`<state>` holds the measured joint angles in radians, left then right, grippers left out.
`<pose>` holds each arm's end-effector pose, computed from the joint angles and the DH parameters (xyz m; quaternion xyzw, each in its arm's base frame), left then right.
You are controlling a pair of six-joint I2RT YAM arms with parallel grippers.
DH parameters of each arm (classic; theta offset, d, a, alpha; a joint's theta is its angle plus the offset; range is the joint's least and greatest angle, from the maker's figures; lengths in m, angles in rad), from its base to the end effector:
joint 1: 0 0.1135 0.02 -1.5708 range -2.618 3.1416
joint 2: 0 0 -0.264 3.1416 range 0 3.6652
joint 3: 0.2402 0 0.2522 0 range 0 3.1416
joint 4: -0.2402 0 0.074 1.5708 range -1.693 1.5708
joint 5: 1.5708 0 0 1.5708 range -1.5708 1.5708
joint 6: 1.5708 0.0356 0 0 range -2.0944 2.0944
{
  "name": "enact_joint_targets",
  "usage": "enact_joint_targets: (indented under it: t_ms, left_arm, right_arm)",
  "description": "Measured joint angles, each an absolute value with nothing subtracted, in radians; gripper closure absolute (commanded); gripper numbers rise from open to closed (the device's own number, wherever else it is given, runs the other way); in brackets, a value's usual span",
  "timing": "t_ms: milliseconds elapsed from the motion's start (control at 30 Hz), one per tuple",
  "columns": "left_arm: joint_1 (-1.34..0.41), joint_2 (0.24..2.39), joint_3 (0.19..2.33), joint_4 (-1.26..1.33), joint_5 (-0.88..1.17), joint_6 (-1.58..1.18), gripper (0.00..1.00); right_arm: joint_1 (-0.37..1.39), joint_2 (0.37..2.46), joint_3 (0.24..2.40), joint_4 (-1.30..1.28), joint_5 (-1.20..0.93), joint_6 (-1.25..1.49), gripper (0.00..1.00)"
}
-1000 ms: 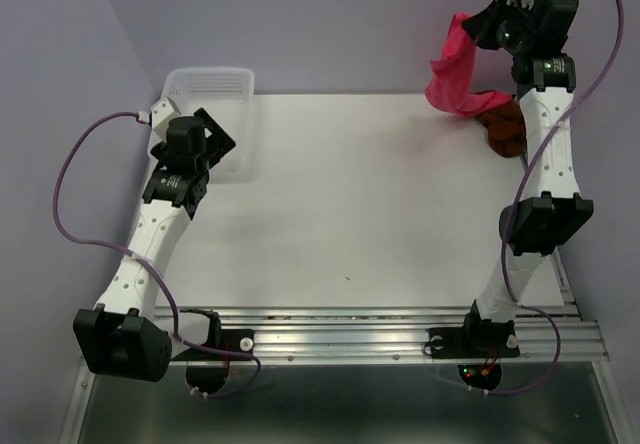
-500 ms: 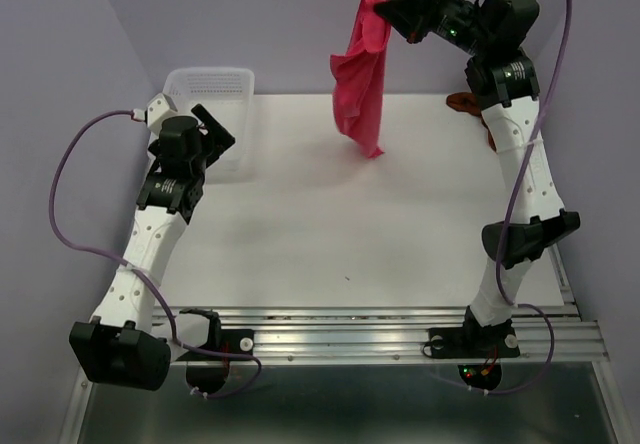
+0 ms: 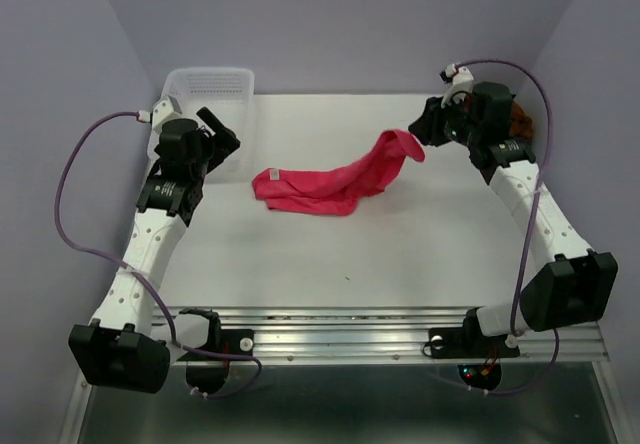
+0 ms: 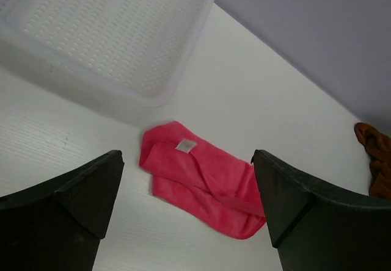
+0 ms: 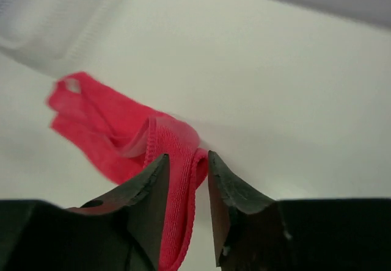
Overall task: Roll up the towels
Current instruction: Move the towel to the center of the board, then flatten the towel
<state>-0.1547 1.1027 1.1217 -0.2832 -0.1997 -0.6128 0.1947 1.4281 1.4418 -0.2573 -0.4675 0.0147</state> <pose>0.2479 -0.0315 0.3853 -0.2384 0.7557 -0.1530 0.5904 0.3199 0.0794 0.4127 -0.2110 0.7504 0.2441 0.5769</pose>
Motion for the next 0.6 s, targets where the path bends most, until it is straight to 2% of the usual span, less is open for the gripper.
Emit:
enact_joint_targets:
  t_ms: [67,200,233,367,600]
  left_arm:
    - [-0.157,1.118,1.113,-0.276,-0.168,-0.614,0.01]
    - [-0.196,1.188,1.105,-0.273,-0.135,-0.614,0.01]
    - [-0.208,1.206,1.105,-0.273,-0.132,-0.614,0.01]
    - [-0.305,1.312,1.106,-0.277,-0.128,-0.618,0.01]
    - [-0.424,1.508,1.203,-0.402,-0.206,-0.694,0.01]
  right_arm:
    - [0.147,1.409,1.312,-0.293,-0.374,0.004,0.56]
    - [0.105,1.463,1.160,-0.387,-0.122,0.004,0.08]
    - [0.104,1.479,1.151,-0.405,-0.088,0.008,0.01]
    - [0.105,1.514,1.144,-0.484,0.029,0.033,0.00]
    - [0.106,1.427,1.155,-0.477,0.105,0.163,0.00]
